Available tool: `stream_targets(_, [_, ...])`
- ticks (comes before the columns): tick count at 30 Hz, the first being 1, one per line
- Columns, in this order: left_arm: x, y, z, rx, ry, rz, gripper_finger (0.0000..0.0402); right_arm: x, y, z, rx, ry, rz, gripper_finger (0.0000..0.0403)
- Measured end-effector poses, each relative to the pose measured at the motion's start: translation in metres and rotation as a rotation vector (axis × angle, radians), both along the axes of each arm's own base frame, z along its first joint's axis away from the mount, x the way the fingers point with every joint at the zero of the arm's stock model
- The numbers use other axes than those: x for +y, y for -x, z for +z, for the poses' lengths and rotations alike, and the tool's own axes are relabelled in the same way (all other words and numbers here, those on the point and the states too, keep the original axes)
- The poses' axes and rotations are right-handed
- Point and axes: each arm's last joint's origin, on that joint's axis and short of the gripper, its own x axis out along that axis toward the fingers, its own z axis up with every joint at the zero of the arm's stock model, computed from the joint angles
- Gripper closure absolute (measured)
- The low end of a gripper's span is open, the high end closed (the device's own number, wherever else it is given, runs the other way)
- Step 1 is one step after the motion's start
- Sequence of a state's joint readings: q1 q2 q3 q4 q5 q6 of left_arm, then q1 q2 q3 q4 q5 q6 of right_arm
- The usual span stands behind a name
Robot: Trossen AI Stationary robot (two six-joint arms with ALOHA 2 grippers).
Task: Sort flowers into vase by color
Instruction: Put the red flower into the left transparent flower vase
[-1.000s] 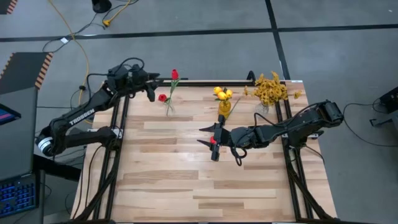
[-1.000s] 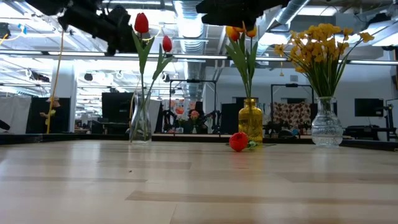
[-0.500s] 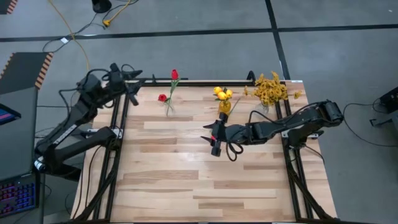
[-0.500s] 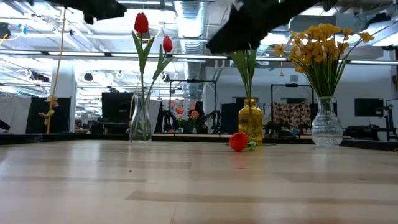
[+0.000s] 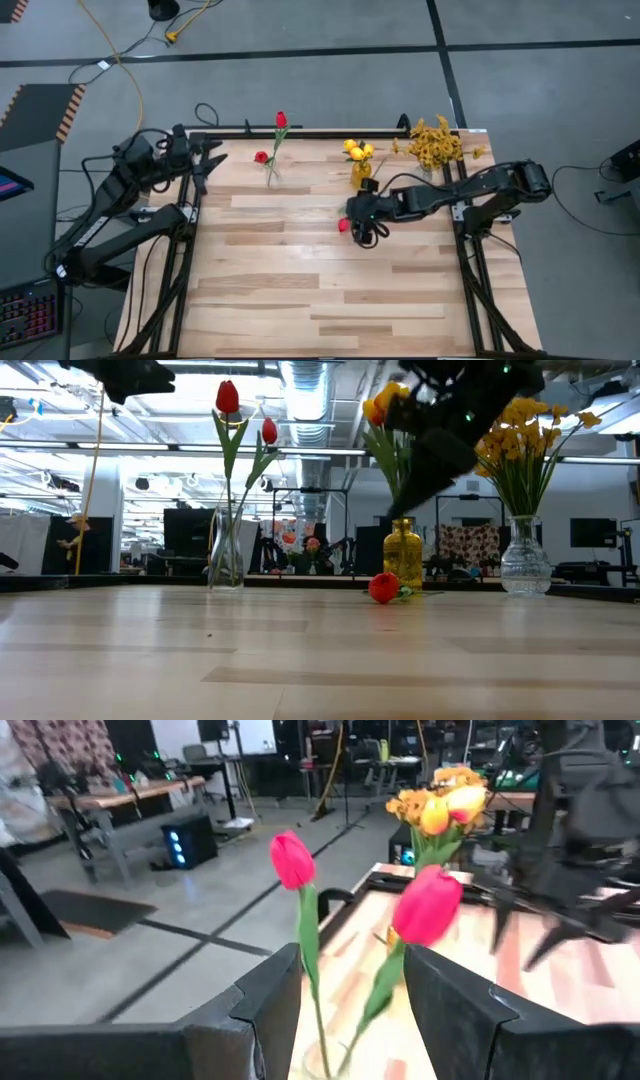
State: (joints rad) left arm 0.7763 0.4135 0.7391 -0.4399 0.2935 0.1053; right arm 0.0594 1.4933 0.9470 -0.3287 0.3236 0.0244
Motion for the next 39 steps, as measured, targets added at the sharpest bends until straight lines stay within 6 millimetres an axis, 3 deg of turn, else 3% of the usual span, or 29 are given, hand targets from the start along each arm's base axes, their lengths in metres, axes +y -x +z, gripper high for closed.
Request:
stream_targets(6, [-0.004, 0.000, -0.007, 0.044, 0.077, -0.046, 0.0235, -0.016, 0.010, -0.008, 0.142, 0.009, -0.029, 0.0170])
stream_targets(11, [-0.008, -0.001, -0.014, 0.084, 0.148, -0.124, 0.0235, -0.025, 0.013, -0.009, 0.207, 0.064, 0.054, 0.0170])
stream_targets(24, [-0.017, -0.005, -0.017, 0.081, 0.242, -0.282, 0.0235, -0.037, 0.013, -0.011, 0.226, 0.079, 0.127, 0.0170])
stream_targets(28, [-0.019, -0.009, -0.024, 0.098, 0.253, -0.320, 0.0235, -0.040, 0.017, -0.019, 0.249, 0.090, 0.138, 0.0170])
stream_targets(39, [-0.016, -0.024, -0.050, 0.082, 0.305, -0.361, 0.0235, -0.042, 0.013, -0.016, 0.215, 0.144, 0.159, 0.0170])
